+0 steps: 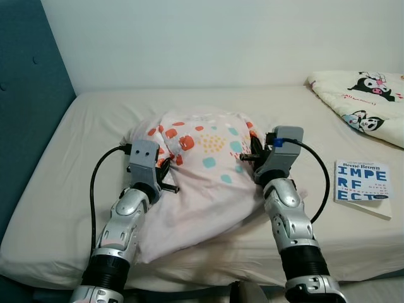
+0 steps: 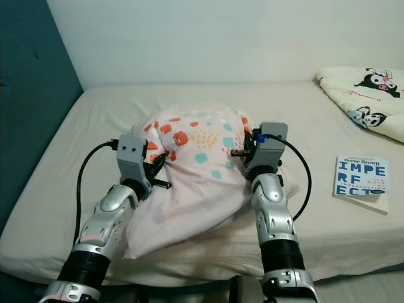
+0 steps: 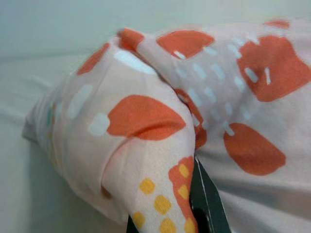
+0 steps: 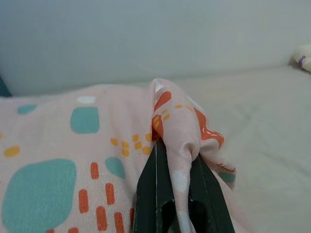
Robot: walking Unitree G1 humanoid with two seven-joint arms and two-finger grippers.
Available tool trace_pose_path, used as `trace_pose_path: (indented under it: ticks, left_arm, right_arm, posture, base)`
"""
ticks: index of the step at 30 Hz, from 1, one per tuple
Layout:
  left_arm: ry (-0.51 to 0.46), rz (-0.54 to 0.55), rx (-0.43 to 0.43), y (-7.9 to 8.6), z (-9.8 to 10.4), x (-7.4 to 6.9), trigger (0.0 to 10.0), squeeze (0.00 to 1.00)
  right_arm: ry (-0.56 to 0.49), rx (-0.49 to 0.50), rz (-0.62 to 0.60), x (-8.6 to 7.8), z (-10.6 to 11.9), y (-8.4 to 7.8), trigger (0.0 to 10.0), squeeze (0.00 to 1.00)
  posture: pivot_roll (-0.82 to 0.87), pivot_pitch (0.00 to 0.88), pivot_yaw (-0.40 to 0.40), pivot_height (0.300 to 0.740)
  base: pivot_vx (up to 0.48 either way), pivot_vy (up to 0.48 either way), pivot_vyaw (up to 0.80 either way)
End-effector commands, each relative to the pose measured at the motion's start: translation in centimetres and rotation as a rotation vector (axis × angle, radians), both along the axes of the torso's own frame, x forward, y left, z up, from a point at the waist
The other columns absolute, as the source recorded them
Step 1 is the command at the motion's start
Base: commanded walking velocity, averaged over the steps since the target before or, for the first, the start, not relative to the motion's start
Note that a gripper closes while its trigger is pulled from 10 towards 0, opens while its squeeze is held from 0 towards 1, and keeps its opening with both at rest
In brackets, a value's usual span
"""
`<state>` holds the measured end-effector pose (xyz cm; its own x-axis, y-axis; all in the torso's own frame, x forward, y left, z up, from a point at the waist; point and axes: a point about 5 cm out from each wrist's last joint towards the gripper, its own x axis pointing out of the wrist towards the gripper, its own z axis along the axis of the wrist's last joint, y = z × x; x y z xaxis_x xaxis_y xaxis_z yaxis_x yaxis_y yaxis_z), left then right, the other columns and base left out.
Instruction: Clean up the room
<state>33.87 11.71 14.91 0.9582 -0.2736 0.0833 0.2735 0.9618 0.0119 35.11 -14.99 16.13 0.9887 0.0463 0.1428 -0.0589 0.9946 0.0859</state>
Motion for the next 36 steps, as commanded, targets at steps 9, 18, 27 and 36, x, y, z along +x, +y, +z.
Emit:
trace_pose_path:
  ticks: [9,18,27,36]
  left_arm:
    - [-0.118,0.015,0.029,-0.37,2.21,0.32,10.0,0.00]
    - [-0.112,0.028,-0.041,-0.15,2.09,0.07,10.0,0.00]
    - [-0.120,0.038,-0.084,-0.38,2.23,-0.05,10.0,0.00]
    - [-0.123,0.038,-0.106,-0.19,2.31,-0.21,10.0,0.00]
  right_arm:
    - [-0.029,-0.027,0.004,-0.76,0.08,1.20,10.0,0.00]
    - [-0.027,-0.032,-0.012,-0.81,0.05,0.94,10.0,0.00]
    - [-0.033,-0.050,-0.005,-0.95,0.11,0.95,10.0,0.00]
    - [-0.036,-0.052,0.003,-0.95,0.16,1.12,10.0,0.00]
  posture:
    - [0.00,0.000,-0.070,0.639]
    - [0.00,0.000,-0.061,0.669]
    - [0.00,0.000,-0.064,0.699]
    - [0.00,0.000,-0.066,0.719]
  base:
    - [0.000,0.000,0.00]
    - [0.000,0.000,0.00]
    - [0.000,0.000,0.00]
    - [0.000,0.000,0.00]
